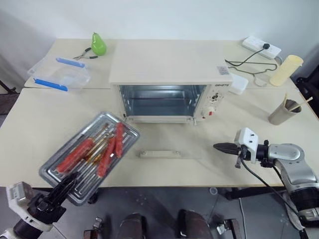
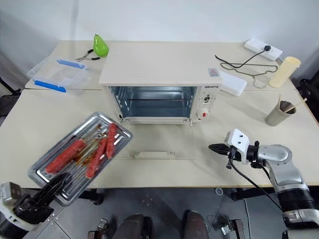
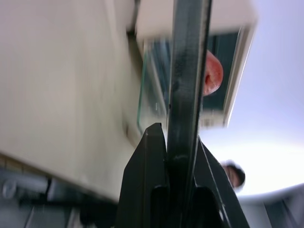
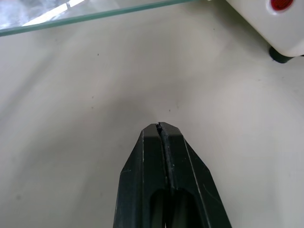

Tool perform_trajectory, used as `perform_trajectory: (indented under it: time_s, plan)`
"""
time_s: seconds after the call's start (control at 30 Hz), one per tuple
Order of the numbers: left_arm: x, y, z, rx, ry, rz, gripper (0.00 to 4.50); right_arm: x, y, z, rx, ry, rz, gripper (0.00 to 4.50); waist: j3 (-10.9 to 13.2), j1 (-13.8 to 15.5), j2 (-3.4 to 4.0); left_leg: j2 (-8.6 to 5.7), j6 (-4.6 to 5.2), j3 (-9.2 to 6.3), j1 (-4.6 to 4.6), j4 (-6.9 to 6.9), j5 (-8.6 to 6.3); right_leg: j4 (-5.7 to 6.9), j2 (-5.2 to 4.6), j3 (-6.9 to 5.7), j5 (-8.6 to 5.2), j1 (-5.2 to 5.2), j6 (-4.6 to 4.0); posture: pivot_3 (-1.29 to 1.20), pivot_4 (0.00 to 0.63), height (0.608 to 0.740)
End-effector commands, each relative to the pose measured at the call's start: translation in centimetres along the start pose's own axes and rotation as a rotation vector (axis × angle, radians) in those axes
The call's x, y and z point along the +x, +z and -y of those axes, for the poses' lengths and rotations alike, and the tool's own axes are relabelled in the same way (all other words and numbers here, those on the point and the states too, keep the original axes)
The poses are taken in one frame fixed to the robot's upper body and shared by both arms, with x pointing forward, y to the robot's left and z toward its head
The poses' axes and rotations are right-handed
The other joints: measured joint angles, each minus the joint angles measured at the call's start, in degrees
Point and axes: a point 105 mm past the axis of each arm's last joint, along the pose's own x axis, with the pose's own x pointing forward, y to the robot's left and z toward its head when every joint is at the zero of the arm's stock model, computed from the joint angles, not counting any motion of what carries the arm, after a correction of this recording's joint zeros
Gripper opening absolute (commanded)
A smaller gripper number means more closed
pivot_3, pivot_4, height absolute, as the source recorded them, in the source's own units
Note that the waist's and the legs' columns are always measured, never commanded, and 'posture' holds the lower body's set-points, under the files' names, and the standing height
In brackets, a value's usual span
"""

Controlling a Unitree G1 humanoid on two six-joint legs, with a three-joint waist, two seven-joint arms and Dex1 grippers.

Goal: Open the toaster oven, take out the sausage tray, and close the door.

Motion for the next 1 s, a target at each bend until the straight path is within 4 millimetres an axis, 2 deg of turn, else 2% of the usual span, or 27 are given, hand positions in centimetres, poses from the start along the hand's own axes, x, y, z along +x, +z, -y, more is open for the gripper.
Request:
perform_trajectory:
  time_s: [0.03, 0.2, 0.3, 0.4, 0.57, 0.67, 0.77, 0.87, 1.0]
  plan:
    - [-0.4, 2.2, 1.0, 0.035, -0.032, 0.205, 0.00, 1.1, 0.4, -1.3, 0.097, 0.114, 0.020, 0.01, 0.00, 0.01, 0.00, 0.01, -0.01, 0.00, 0.00, 0.00, 0.00, 0.01, 0.03, -0.01, 0.00, 0.00, 0.00, 0.00, 0.150, 0.740]
    - [1.0, 2.1, 0.5, -0.057, -0.032, 0.369, 0.00, 2.6, 2.7, -2.6, 0.161, 0.222, 0.130, 0.01, -0.08, 0.08, -0.12, 0.03, 0.00, 0.00, 0.01, 0.01, -0.01, -0.02, 0.08, 0.00, 0.01, 0.04, -0.01, 0.00, 0.150, 0.740]
    - [1.6, 1.6, 0.8, -0.075, -0.047, 0.377, 0.00, 3.0, 3.2, -3.0, 0.161, 0.245, 0.146, 0.01, -0.08, 0.31, -0.12, 0.00, 0.03, -0.02, -0.04, 0.07, -0.02, 0.00, 0.07, -0.01, 0.03, 0.04, 0.01, 0.00, 0.150, 0.740]
    - [2.3, 1.9, 0.9, -0.109, -0.050, 0.428, 0.00, 3.4, 5.2, -2.8, 0.172, 0.247, 0.252, 0.01, -0.08, 0.27, -0.12, -0.03, 0.05, 0.00, -0.04, 0.09, -0.04, -0.03, 0.07, 0.03, 0.03, 0.04, 0.02, 0.00, 0.150, 0.740]
    - [2.6, 1.8, 1.2, -0.113, -0.056, 0.435, 0.00, 2.3, 7.1, -2.8, 0.203, 0.263, 0.319, 0.01, -0.08, 0.21, -0.12, 0.01, 0.04, 0.00, -0.05, 0.09, -0.05, -0.03, 0.14, 0.05, 0.03, 0.04, 0.02, 0.00, 0.150, 0.740]
    - [2.8, 1.5, 1.6, -0.120, -0.071, 0.441, 0.00, 1.0, 9.3, -2.5, 0.221, 0.279, 0.371, 0.01, -0.07, 0.26, -0.11, 0.01, 0.08, 0.01, -0.09, 0.09, -0.09, -0.08, 0.14, 0.06, 0.03, 0.02, 0.02, 0.00, 0.150, 0.740]
    - [3.0, 0.8, 1.6, -0.132, -0.057, 0.420, 0.00, 0.6, 11.4, -1.2, 0.243, 0.217, 0.456, 0.01, -0.08, 0.25, -0.13, 0.01, 0.10, -0.02, -0.09, 0.12, -0.10, -0.11, 0.14, 0.08, 0.03, 0.04, 0.01, 0.00, 0.150, 0.740]
    - [3.0, 0.6, 1.7, -0.131, -0.060, 0.411, 0.00, 0.5, 12.6, -0.2, 0.264, 0.173, 0.509, 0.01, -0.08, 0.18, -0.13, 0.03, 0.09, -0.02, -0.08, 0.12, -0.12, -0.11, 0.17, 0.10, 0.02, 0.04, 0.01, 0.00, 0.150, 0.740]
    - [2.8, -0.5, 1.6, -0.124, -0.041, 0.350, 0.00, 0.9, 14.7, 2.7, 0.260, 0.027, 0.612, 0.01, -0.08, -0.06, -0.12, 0.05, 0.06, 0.05, -0.09, 0.11, -0.15, -0.10, 0.21, 0.18, 0.02, -0.01, 0.01, 0.00, 0.150, 0.740]
